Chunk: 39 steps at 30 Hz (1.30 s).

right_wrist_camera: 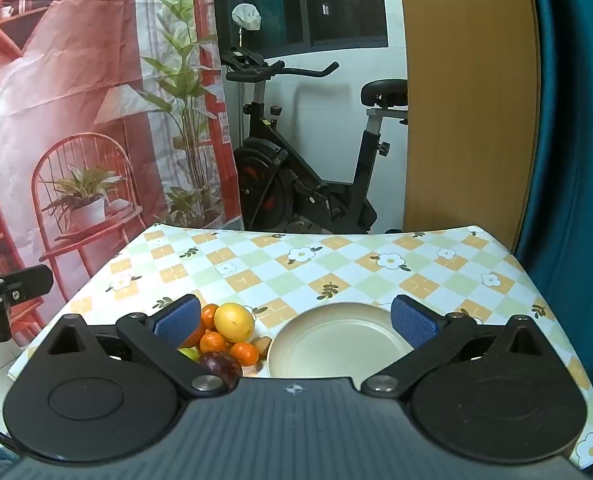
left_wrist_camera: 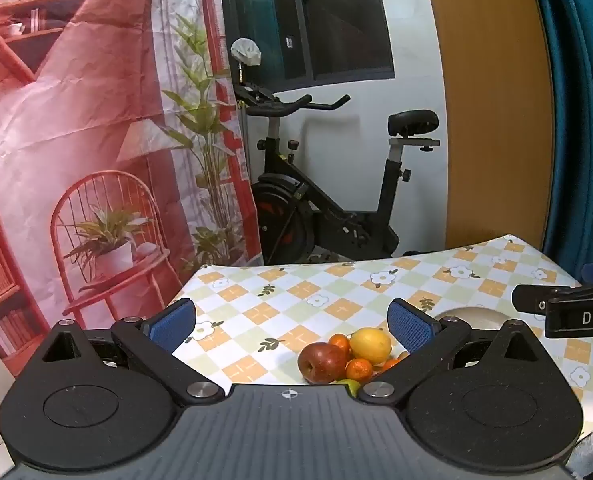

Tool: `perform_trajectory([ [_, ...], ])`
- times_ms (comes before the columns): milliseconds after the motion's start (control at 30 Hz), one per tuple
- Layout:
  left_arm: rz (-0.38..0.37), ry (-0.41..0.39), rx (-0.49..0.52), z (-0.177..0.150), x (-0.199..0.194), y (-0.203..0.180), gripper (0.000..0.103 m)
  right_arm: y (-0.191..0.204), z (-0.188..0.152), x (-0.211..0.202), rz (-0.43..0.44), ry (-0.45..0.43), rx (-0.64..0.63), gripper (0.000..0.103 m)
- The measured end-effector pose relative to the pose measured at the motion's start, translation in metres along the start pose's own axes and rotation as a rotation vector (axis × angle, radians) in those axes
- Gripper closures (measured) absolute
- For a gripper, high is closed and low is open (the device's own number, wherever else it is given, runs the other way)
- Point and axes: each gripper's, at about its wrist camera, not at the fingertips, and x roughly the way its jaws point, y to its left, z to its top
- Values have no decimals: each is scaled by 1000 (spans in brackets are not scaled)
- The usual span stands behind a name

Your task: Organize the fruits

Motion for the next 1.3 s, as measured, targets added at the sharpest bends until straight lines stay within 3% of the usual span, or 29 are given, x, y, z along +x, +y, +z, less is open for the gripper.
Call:
perform_trajectory([
  [133,-40,36,-32,4,8,12,0,3,1,-2,-1,6,-1,0],
  [200,-2,-1,-3,0,0,2,0,5,2,-3,-4,2,-9,0],
  [333,5,10,-9,-1,2,-2,0,2,-1,-1,-5,-3,-23,0],
  [1300,-23,2,-27,-3,1,0,0,3,0,-5,-19,-28,-40,0],
])
